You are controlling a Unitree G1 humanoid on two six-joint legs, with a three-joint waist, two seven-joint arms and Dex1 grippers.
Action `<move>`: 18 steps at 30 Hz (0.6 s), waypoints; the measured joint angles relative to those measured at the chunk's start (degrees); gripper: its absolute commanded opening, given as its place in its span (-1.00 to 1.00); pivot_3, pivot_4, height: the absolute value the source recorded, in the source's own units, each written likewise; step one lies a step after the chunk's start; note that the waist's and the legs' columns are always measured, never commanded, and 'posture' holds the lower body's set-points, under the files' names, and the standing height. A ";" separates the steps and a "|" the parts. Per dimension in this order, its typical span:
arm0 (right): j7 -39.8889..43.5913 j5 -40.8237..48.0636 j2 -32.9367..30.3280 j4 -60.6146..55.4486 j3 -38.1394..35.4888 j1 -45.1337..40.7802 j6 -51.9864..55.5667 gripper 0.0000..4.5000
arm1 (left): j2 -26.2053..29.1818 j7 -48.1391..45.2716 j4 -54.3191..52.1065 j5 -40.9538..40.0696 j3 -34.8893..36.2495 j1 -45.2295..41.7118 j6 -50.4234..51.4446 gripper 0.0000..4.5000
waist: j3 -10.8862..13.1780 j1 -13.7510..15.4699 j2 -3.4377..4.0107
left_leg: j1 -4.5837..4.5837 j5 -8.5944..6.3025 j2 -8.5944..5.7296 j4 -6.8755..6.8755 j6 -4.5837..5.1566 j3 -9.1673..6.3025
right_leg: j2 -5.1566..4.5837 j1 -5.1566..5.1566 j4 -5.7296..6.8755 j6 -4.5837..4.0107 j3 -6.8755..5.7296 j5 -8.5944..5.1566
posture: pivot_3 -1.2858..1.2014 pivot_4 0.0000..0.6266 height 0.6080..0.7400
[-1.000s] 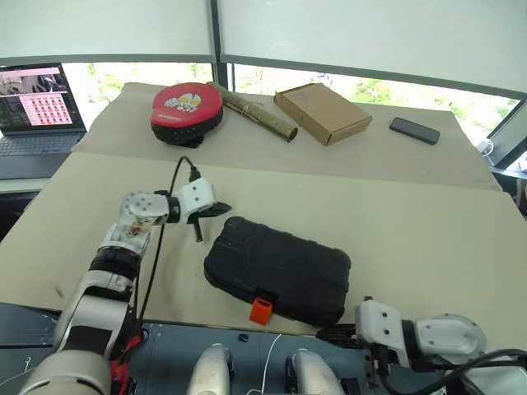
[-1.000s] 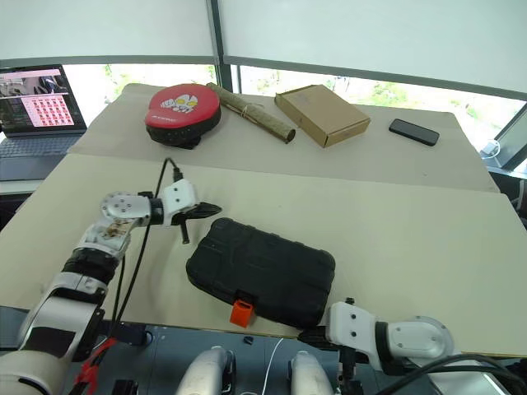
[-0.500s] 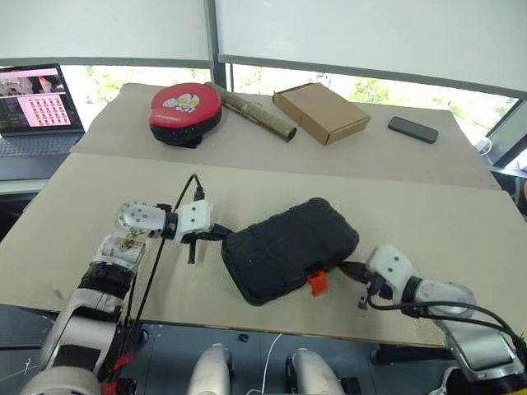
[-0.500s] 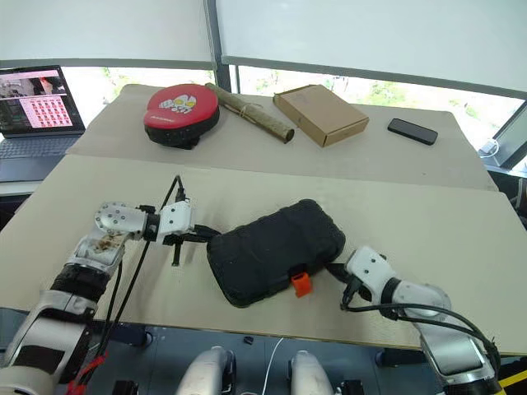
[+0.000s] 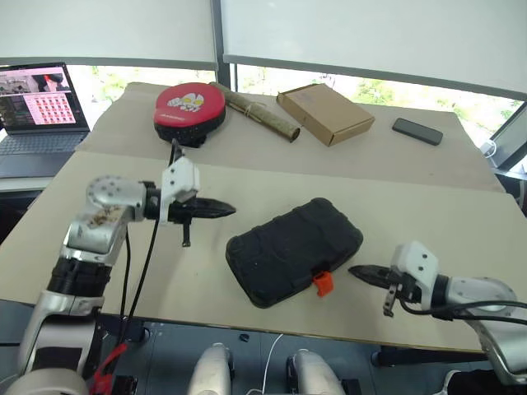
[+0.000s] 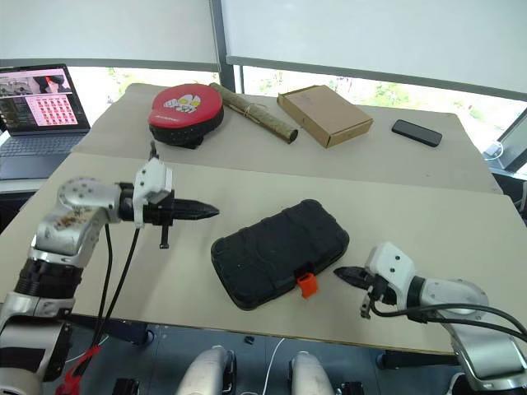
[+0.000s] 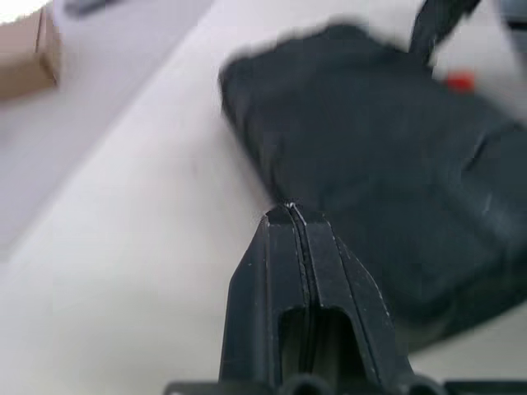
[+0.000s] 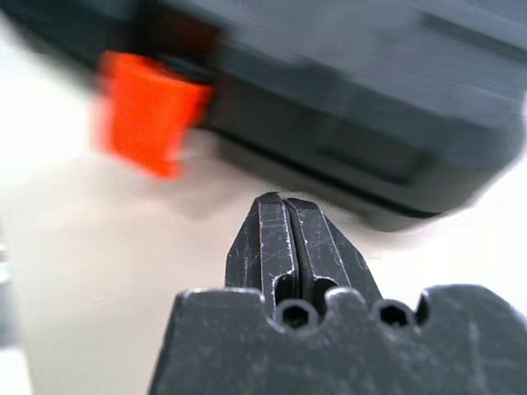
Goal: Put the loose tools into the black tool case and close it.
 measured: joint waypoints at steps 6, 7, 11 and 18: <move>1.01 1.06 -1.17 -3.47 1.36 0.52 2.49 -1.00 | -8.52 -1.64 5.25 8.42 -13.71 -0.48 -9.03 -0.99 | 0.00 -0.33 0.01 | 0.04 0.00 0.00 0.00 0.00 -0.01 | 0.07 -0.03 0.01 -0.02 0.08 0.00 | 0.03 -0.52 1.00; 0.91 0.95 -1.17 -3.51 2.19 0.06 3.05 -1.00 | -9.24 -1.64 7.04 9.69 -14.67 -0.49 -11.83 -0.99 | 0.00 -0.44 0.01 | 0.03 0.00 0.01 0.00 0.00 -0.04 | 0.11 -0.04 0.01 -0.04 0.09 0.01 | 0.03 -0.52 1.00; -0.12 -0.33 -1.11 -3.90 5.71 -1.34 4.09 -1.00 | -9.90 -1.39 10.15 13.62 -16.44 -1.85 -22.22 -0.99 | -0.11 -0.31 0.16 | 0.10 0.00 0.00 0.00 0.00 -0.06 | 0.07 0.05 -0.01 -0.04 0.09 0.00 | 0.03 -0.52 1.00; -3.99 -5.48 2.64 -3.00 12.53 -4.48 4.25 -1.00 | -10.07 -0.78 10.79 13.97 -16.28 -0.85 -25.48 -0.99 | -0.16 -0.29 0.18 | 0.30 0.00 0.02 0.00 0.00 -0.05 | 0.08 0.21 0.01 -0.04 0.09 0.00 | 0.03 -0.52 1.00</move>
